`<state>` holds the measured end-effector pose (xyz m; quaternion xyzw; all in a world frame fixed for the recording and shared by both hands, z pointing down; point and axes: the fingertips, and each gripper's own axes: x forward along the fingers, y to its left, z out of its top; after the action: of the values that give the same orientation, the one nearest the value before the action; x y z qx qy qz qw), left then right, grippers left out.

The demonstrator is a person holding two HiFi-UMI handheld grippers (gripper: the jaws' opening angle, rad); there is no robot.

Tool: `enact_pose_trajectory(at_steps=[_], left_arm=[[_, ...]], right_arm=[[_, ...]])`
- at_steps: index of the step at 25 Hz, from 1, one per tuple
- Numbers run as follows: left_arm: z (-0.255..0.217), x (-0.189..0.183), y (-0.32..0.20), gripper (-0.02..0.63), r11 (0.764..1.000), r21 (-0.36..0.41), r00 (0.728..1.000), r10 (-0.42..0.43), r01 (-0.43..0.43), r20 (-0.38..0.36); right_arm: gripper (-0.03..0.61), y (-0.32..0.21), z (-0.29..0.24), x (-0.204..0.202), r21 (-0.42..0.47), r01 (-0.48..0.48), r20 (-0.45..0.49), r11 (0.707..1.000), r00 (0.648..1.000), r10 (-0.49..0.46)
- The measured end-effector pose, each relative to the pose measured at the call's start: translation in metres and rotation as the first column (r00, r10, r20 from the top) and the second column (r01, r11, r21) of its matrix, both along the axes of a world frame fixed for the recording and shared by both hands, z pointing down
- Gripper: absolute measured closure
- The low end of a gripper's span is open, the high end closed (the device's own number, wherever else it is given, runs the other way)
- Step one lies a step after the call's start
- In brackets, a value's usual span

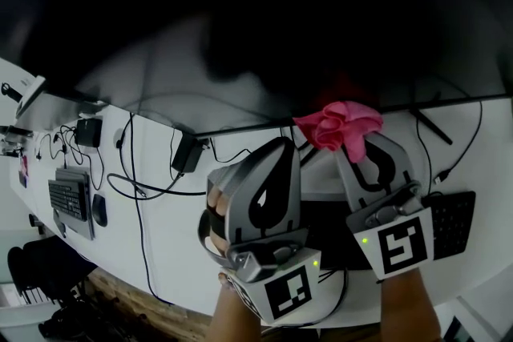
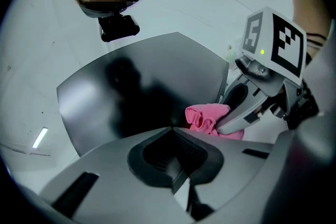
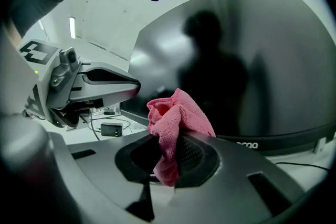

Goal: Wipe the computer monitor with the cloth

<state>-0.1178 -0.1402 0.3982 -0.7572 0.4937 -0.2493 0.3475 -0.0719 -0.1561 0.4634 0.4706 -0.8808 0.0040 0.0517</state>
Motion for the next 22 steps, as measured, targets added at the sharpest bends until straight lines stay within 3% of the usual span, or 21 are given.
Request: enact_pose_trajectory(at_steps=[13,22], left_arm=[[-0.001,-0.094,0.008,0.607,0.996,0.012,0.996,-0.087,0.087,0.004],[-0.001,-0.14,0.012,0.607,0.991,0.014,0.991,-0.134,0.134,0.009]], right_arm=[[0.515,0.003,0.005,-0.097,0.002,0.087,-0.005,0.996,0.996,-0.087],[0.517,0.002,0.006,-0.147,0.002,0.14,0.0,0.99,0.99,-0.14]])
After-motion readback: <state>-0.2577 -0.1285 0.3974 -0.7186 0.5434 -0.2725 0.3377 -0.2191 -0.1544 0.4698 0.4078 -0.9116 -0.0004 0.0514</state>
